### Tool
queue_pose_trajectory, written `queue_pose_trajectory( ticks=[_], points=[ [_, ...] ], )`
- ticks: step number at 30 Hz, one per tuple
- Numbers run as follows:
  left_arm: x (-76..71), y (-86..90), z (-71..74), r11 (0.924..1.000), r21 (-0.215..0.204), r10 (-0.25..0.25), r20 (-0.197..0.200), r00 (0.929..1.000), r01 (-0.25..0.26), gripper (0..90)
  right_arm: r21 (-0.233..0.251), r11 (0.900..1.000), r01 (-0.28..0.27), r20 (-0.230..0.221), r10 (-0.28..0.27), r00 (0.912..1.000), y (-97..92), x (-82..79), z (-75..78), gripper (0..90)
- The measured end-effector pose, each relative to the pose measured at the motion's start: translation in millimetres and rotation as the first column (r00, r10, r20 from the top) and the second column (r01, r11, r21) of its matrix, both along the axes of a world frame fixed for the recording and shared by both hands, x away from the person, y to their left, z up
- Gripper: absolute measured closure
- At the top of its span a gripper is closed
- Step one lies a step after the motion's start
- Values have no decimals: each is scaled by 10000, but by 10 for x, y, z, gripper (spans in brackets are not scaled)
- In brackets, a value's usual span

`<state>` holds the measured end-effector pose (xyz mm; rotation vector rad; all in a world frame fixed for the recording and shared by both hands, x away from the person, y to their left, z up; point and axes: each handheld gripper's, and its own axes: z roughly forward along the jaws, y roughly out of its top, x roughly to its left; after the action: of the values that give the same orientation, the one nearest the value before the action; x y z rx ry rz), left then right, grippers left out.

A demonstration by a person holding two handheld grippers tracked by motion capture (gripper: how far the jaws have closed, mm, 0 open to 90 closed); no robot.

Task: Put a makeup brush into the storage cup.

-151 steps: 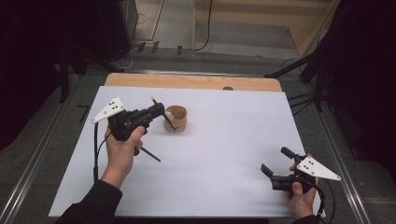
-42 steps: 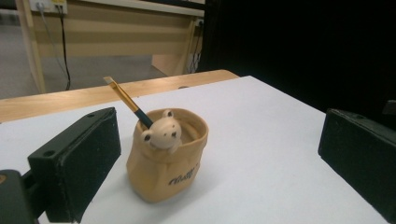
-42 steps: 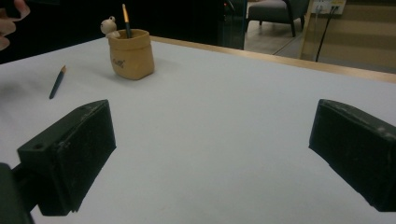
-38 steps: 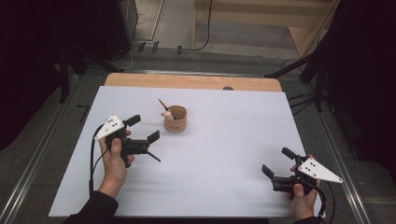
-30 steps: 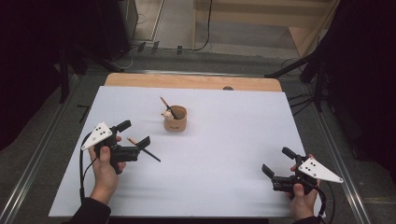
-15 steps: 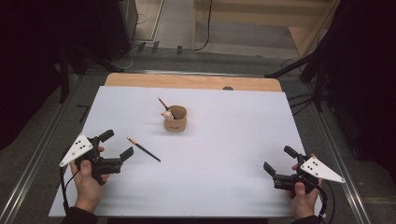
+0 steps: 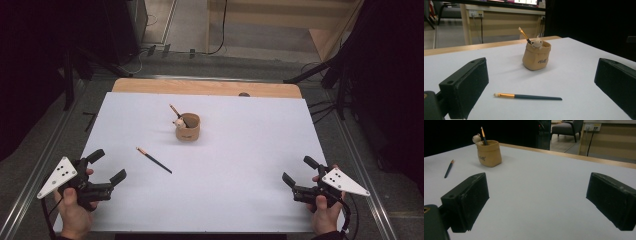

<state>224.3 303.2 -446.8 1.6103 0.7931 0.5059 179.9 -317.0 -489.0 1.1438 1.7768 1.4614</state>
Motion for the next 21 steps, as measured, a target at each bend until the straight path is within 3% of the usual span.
queue_pose_trajectory(
  ticks=[12, 21],
  points=[
    [-116, 66, -45, 9997, 220, -121, -108, 9999, 123, 0, 72, 9997, 215, 84, -216, 9997, -40, -21, 12, 66],
    [-118, 117, -52, 10000, 0, -58, -129, 9999, 58, 0, 120, 9991, 411, 179, -413, 9990, -66, -35, 22, 103]
  ],
)
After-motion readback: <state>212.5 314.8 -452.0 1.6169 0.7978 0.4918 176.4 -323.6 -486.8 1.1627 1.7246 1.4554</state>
